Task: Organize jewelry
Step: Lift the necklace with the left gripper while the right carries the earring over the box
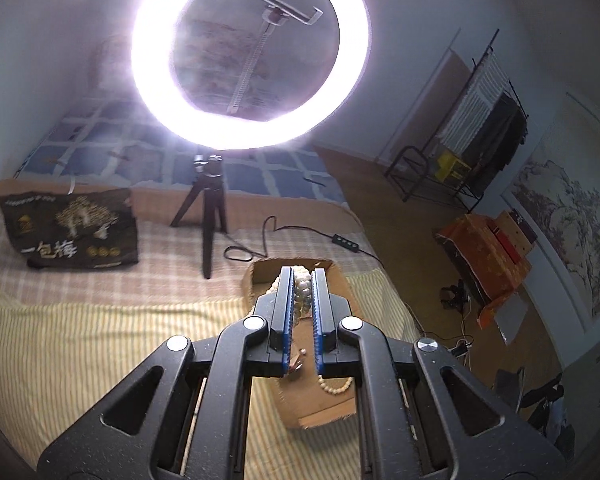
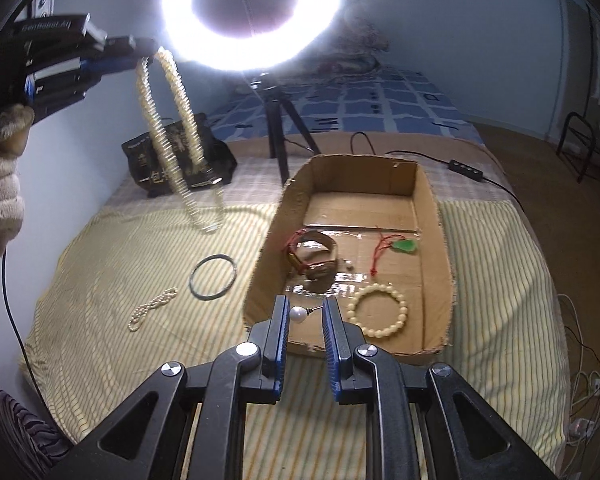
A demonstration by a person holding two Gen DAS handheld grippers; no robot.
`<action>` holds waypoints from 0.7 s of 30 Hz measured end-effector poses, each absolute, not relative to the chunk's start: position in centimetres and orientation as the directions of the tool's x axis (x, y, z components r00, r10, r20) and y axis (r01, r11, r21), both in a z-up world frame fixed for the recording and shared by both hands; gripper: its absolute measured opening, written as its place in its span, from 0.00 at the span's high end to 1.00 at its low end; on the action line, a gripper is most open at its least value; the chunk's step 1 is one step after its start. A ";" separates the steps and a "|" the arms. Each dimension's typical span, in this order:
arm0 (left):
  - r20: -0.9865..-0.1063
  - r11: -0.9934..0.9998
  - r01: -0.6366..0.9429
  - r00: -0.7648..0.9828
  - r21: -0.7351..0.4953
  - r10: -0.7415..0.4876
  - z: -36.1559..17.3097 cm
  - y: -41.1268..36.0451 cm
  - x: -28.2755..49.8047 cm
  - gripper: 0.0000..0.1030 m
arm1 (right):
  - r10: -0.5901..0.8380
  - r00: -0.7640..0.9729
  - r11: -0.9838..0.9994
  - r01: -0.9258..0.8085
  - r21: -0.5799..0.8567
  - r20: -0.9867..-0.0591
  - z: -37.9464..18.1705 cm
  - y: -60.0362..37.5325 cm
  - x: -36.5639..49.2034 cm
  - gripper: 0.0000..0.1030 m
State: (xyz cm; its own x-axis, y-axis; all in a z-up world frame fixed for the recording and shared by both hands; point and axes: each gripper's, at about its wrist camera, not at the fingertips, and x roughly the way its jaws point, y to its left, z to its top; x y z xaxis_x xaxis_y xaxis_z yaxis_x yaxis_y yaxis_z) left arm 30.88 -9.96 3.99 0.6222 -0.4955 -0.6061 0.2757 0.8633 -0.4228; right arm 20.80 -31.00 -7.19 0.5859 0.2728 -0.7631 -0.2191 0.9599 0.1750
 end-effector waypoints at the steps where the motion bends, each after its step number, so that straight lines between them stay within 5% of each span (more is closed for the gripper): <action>1: -0.607 0.862 0.283 0.618 -0.421 -0.500 4.0 -10.6 31.2 0.94 | 0.270 0.584 0.961 -0.216 0.175 -0.765 -7.3 -31.2 20.9 0.85; 21: -0.683 0.874 0.309 0.546 -0.375 -0.486 -0.8 -20.0 36.3 0.94 | 0.221 0.563 0.975 -0.137 0.174 -0.796 -9.8 -34.2 22.9 0.85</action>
